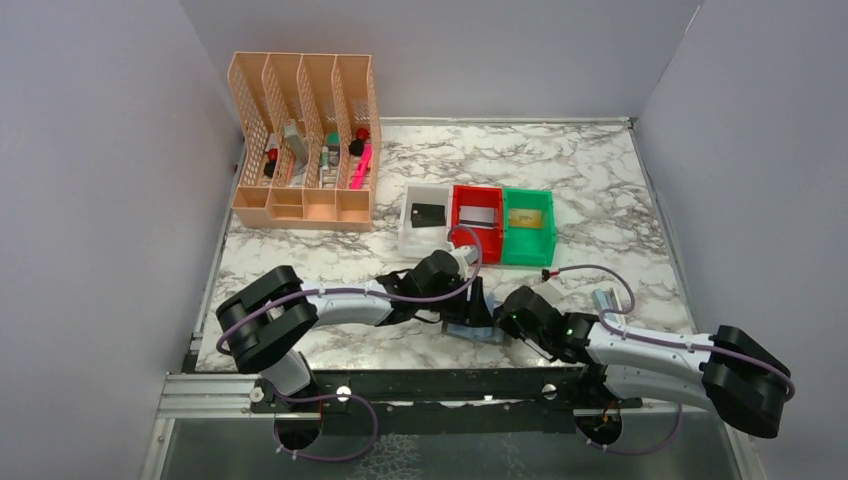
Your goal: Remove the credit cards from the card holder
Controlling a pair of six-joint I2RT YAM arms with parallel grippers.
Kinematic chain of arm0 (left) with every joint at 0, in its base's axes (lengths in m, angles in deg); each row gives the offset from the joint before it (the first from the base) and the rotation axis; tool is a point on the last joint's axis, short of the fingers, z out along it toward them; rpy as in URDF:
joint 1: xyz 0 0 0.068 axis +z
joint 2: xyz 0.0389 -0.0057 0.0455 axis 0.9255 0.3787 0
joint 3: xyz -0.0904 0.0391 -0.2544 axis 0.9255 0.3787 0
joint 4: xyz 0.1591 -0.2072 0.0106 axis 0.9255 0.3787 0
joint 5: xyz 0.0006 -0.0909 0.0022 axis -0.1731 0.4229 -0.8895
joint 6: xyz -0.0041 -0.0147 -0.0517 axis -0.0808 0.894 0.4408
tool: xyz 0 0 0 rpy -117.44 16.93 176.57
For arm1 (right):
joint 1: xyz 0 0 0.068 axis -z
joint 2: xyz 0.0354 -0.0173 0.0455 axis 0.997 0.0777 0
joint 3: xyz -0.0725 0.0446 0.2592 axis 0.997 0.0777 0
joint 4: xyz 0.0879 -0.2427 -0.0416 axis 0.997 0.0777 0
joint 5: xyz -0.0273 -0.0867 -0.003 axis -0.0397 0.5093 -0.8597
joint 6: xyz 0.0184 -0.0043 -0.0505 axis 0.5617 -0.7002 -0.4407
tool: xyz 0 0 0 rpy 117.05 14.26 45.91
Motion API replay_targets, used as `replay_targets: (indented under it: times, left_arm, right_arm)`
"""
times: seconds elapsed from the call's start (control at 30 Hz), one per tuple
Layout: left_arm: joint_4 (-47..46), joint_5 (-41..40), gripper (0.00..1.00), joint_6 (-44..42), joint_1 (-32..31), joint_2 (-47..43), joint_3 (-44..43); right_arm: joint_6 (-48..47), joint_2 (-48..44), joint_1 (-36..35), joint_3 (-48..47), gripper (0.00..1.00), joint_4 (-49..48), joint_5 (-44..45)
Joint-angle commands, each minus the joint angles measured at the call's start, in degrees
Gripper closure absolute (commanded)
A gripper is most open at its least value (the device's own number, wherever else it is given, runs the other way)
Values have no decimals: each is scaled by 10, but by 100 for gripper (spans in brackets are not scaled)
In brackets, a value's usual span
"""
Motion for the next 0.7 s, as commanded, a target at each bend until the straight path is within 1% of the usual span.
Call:
replay_targets:
  times: [0.0,0.1,0.23,0.33,0.47,0.67]
  left_arm:
    - [-34,33,43,2,-2,18,-27]
    - [-33,31,43,2,-3,23,-31]
    - [-21,33,38,-10,-4,33,-44]
    - [0,29,37,-19,-9,48,-62]
    - [6,32,37,-23,-18,67,-76]
    - [6,35,37,-24,-30,98,-92]
  right_arm:
    - [42,-22,2,37,84,65,-7]
    - [68,-64,1,29,81,122,20]
    - [95,-122,1,23,80,193,62]
    - [104,-157,1,19,78,230,81]
    - [133,-187,1,0,77,301,112]
    - [120,-218,1,-33,77,360,138]
